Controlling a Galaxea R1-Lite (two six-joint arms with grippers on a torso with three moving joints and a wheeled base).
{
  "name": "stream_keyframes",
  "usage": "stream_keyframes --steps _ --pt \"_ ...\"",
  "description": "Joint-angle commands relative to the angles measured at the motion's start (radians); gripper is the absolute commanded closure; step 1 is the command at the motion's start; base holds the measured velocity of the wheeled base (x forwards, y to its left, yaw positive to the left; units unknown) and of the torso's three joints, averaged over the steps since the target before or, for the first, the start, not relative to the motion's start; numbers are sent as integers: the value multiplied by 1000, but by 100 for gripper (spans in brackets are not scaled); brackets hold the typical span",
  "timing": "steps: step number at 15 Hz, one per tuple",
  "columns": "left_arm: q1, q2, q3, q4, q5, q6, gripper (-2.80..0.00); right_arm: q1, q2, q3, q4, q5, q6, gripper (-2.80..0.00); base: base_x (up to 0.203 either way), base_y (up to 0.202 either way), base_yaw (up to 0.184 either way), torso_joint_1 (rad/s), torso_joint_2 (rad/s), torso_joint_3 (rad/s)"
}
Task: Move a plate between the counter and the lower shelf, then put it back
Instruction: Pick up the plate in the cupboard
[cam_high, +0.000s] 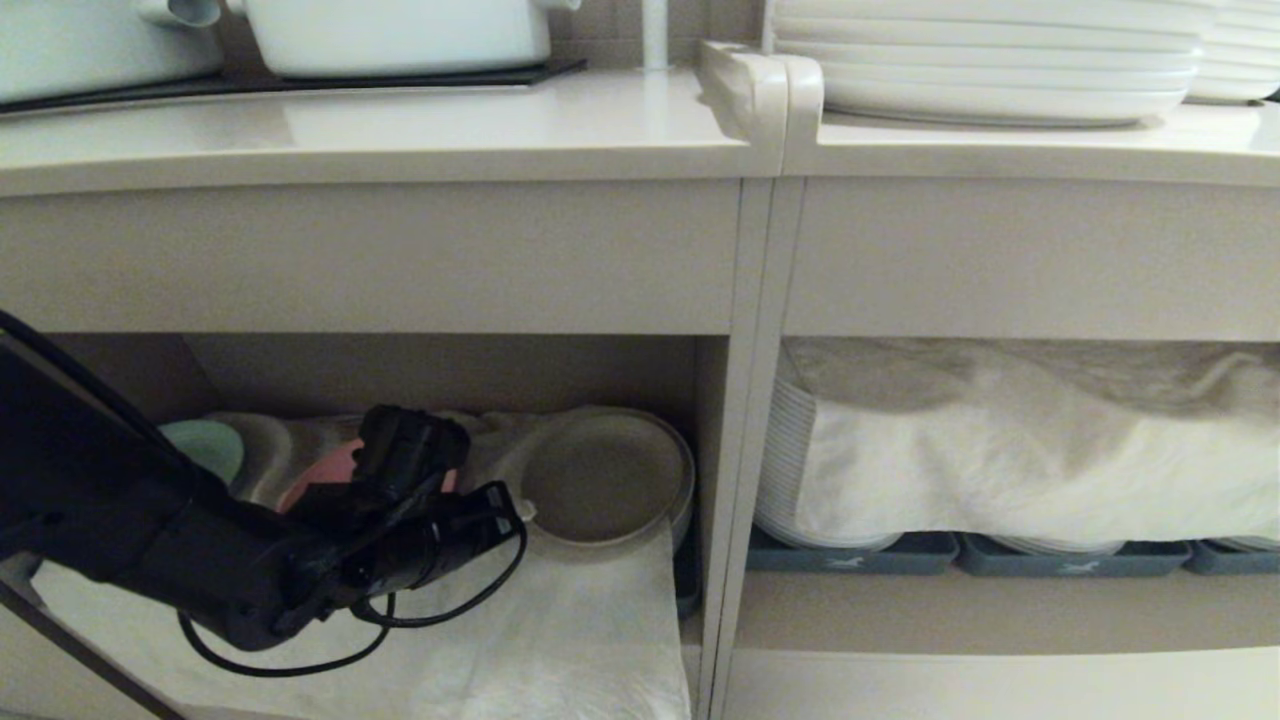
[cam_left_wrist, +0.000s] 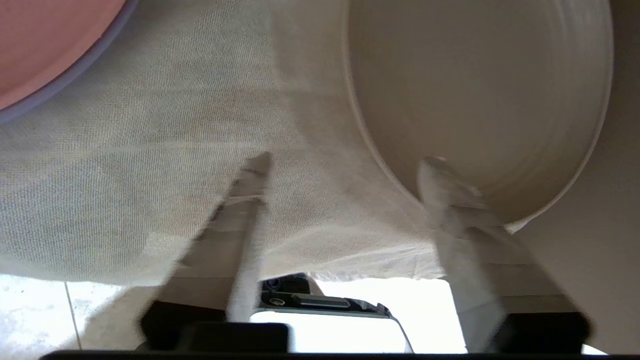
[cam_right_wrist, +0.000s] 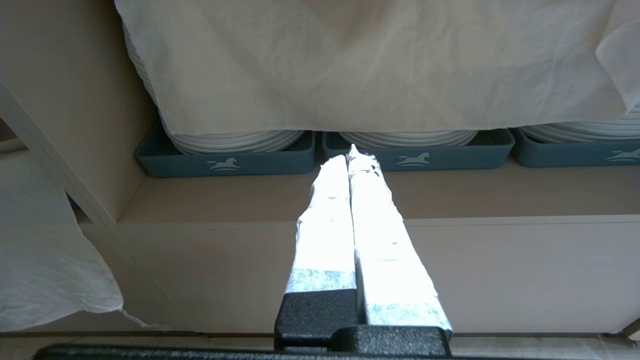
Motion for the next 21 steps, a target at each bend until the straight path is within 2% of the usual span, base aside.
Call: stream_keyframes --steps 1,8,12,21 --pt "-1 -9 2 -7 3 -2 -280 0 1 0 0 0 0 0 0 0 0 0 0 0" --pt "-6 18 -21 -3 5 1 -280 0 1 0 0 0 0 0 0 0 0 0 0 0" --pt "-20 62 -95 2 5 4 -280 0 1 0 0 0 0 0 0 0 0 0 0 0" --pt "-27 136 -150 -4 5 17 -280 0 1 0 0 0 0 0 0 0 0 0 0 0"
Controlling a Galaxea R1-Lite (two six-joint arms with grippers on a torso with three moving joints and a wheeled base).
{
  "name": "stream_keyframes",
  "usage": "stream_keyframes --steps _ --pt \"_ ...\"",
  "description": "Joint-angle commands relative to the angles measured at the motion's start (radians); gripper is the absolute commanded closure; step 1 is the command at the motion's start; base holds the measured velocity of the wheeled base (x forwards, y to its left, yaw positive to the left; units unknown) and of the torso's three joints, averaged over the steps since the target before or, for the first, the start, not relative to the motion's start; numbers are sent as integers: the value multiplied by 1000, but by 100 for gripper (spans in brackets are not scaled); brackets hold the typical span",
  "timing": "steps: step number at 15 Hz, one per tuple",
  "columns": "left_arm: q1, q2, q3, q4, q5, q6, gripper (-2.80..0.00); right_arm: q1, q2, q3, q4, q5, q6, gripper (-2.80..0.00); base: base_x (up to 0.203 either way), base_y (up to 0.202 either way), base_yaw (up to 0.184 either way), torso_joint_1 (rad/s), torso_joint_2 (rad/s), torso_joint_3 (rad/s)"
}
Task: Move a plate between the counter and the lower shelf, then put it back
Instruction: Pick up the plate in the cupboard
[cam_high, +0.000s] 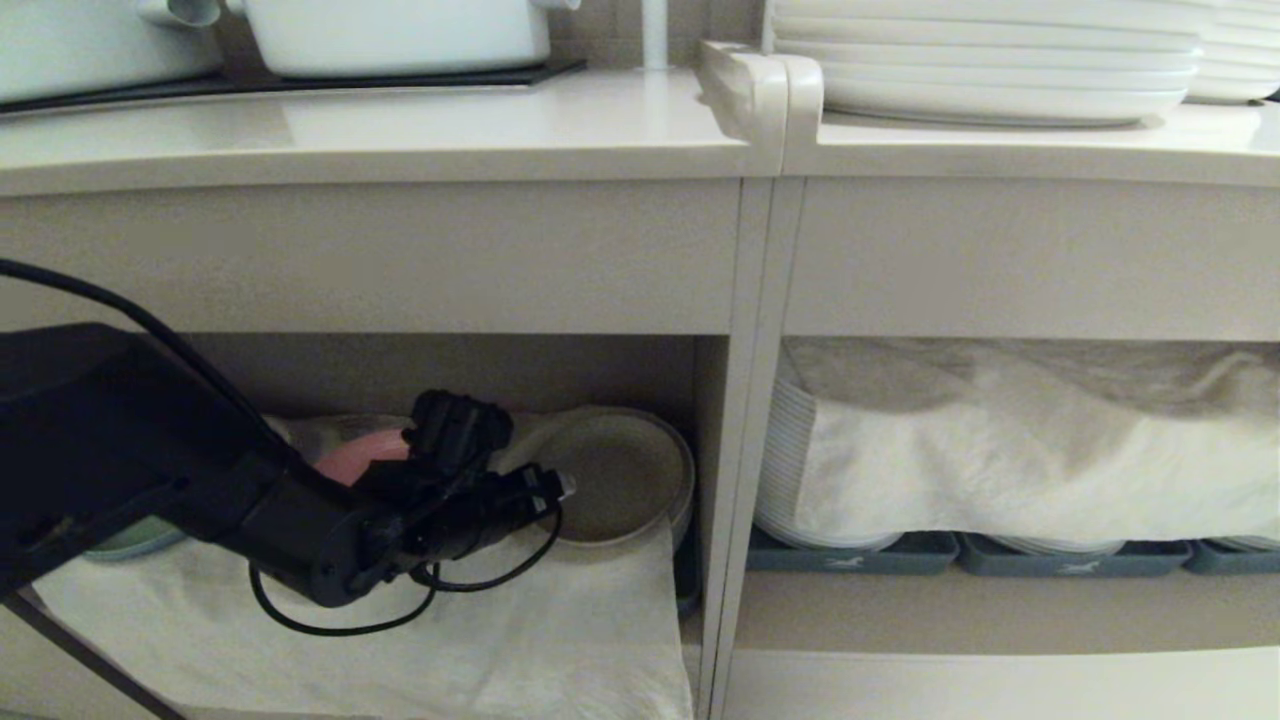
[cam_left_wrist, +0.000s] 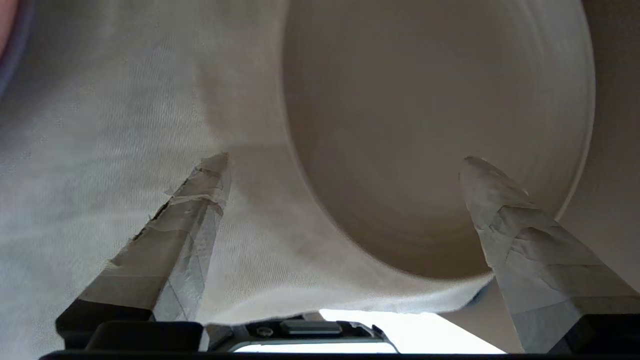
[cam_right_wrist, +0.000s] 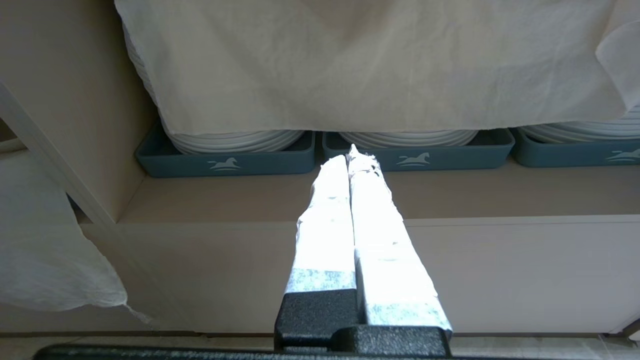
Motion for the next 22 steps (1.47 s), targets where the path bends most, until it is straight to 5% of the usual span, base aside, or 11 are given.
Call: stream_keyframes --steps 1,8,9,22 --pt "1 26 -14 -4 0 -4 -280 0 1 -1 0 0 0 0 0 0 0 0 0 0" --pt "3 49 -22 -11 -1 2 -280 0 1 0 0 0 0 0 0 0 0 0 0 0" --pt "3 50 -24 -12 -1 2 0 0 1 0 0 0 0 0 0 0 0 0 0 0" --pt "20 55 -22 -10 -1 22 0 0 1 0 0 0 0 0 0 0 0 0 0 0"
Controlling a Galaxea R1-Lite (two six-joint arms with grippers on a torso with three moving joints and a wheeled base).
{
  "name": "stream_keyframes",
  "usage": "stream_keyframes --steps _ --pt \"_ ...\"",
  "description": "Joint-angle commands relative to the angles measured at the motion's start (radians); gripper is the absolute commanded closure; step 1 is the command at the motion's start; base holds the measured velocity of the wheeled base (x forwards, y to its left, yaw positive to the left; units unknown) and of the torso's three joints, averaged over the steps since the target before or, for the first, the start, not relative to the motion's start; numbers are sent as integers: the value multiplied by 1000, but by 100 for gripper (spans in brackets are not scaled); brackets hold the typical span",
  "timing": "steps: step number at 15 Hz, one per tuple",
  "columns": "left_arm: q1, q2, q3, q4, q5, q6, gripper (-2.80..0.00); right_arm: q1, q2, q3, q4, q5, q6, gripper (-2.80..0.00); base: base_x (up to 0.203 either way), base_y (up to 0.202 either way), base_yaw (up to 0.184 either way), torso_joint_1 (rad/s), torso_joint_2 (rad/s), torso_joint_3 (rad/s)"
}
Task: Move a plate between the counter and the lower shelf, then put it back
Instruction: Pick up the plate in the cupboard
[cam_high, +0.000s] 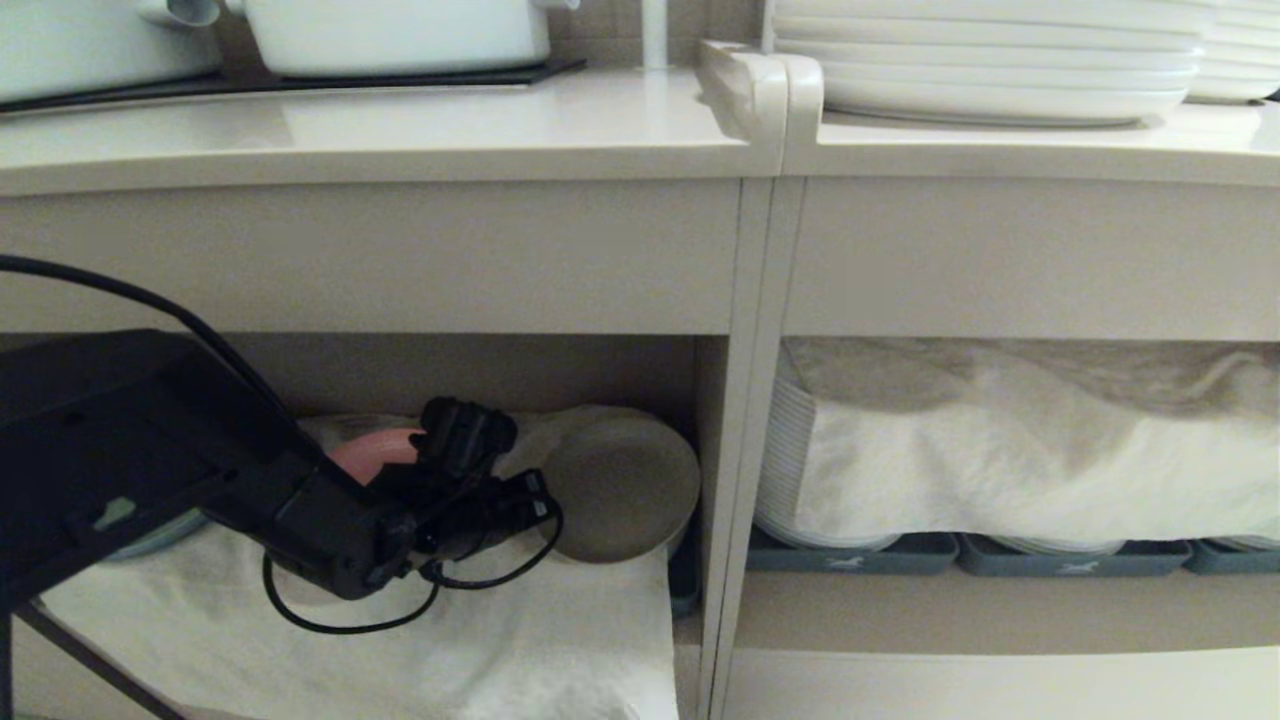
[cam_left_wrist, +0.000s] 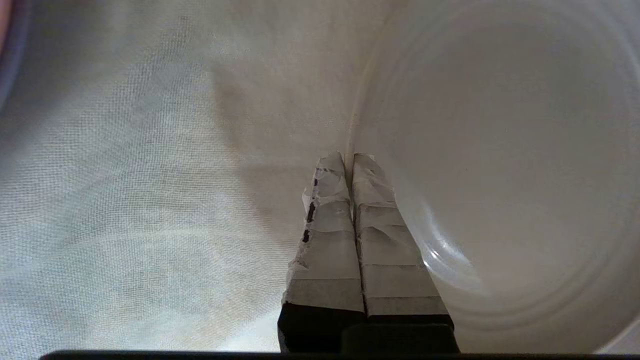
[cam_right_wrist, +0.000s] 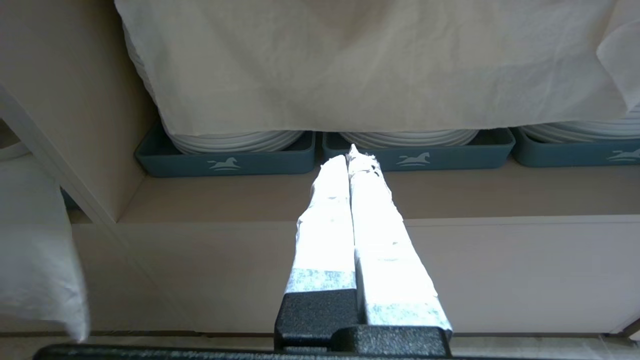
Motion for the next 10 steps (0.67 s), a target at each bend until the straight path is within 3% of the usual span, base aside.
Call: stream_keyframes --steps 1,10 --pt "0 -2 0 -3 1 -3 0 0 1 0 -1 0 0 0 0 0 0 0 0 0" --pt "12 -35 55 -5 7 -3 0 0 1 0 -1 0 0 0 0 0 0 0 0 0"
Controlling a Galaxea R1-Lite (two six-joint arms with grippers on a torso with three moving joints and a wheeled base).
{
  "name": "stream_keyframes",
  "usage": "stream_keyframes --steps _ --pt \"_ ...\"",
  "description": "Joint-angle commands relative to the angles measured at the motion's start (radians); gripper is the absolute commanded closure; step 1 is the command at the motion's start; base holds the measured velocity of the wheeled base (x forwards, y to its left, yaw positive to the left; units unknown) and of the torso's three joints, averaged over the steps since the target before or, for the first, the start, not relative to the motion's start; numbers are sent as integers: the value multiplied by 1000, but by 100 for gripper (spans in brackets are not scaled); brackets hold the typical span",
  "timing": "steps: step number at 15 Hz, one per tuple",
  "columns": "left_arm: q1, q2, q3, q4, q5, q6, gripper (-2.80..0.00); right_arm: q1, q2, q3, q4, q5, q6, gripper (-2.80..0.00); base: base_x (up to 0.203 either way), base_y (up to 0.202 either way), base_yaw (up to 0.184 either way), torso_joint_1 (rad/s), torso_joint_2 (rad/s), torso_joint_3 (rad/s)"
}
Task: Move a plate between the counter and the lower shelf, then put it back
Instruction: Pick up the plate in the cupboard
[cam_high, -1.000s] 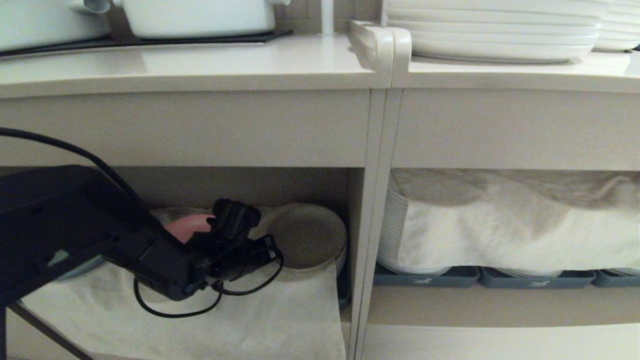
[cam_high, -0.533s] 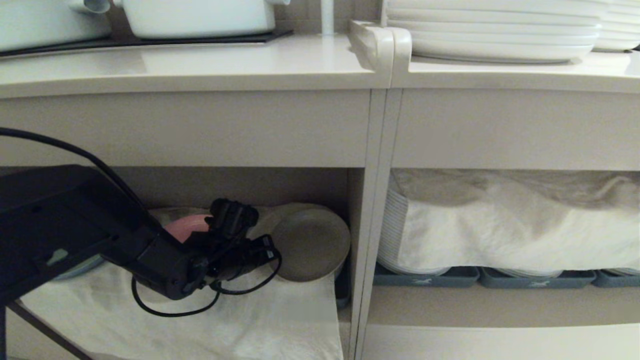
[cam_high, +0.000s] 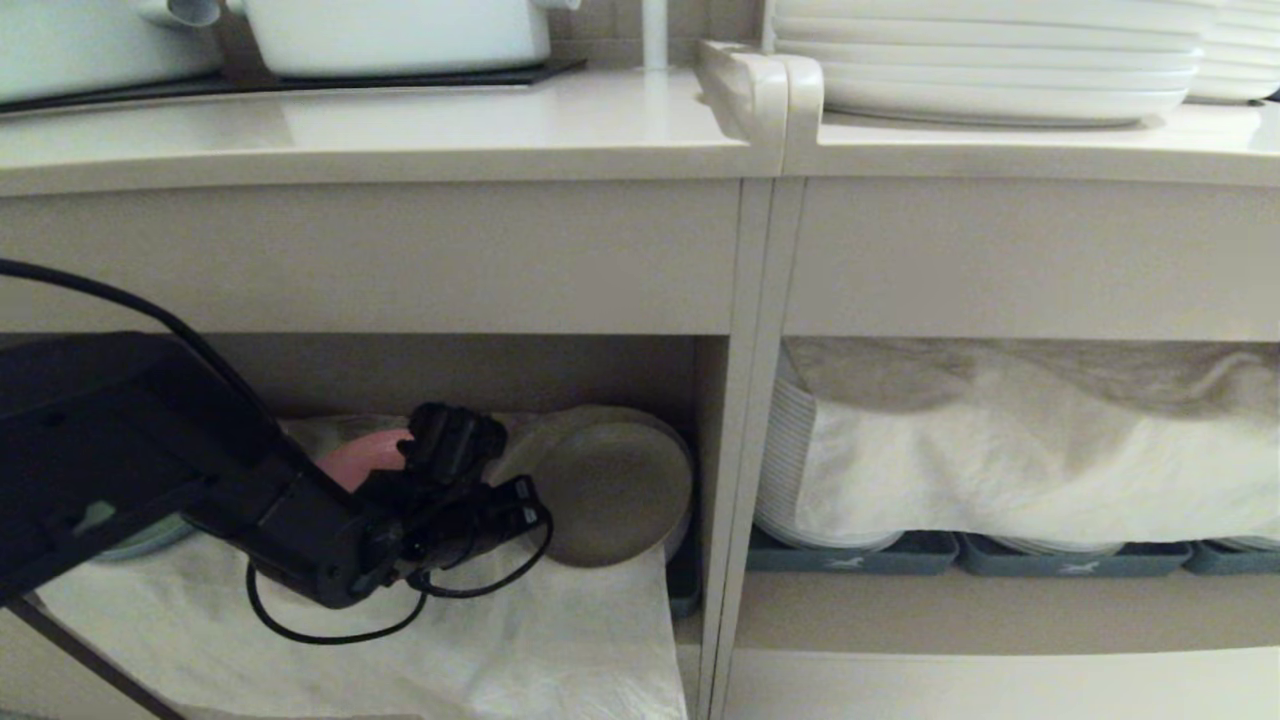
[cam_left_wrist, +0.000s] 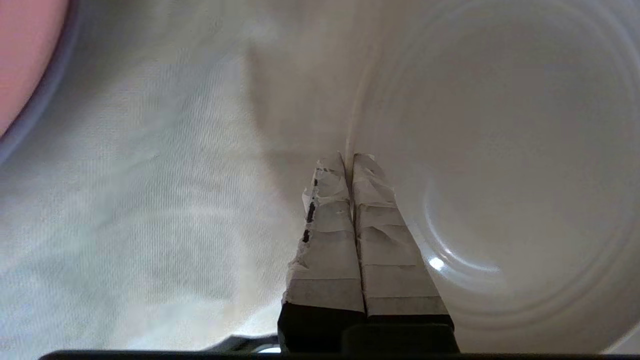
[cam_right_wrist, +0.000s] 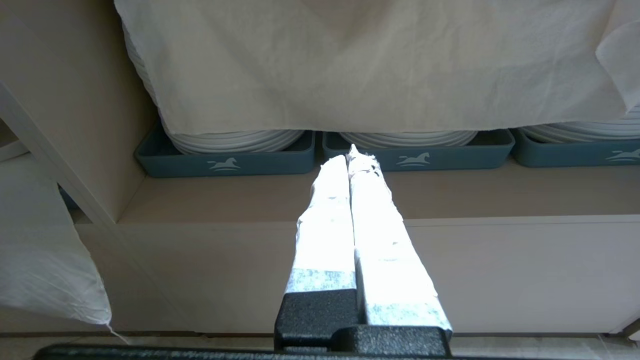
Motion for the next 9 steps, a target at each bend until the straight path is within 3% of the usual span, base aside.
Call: stream_keyframes --steps 1,9 --pt "1 -23 25 -3 0 -3 0 0 1 0 0 0 0 0 0 0 0 0 0 0" --pt "0 -96 124 -6 25 -5 0 0 1 0 0 0 0 0 0 0 0 0 0 0"
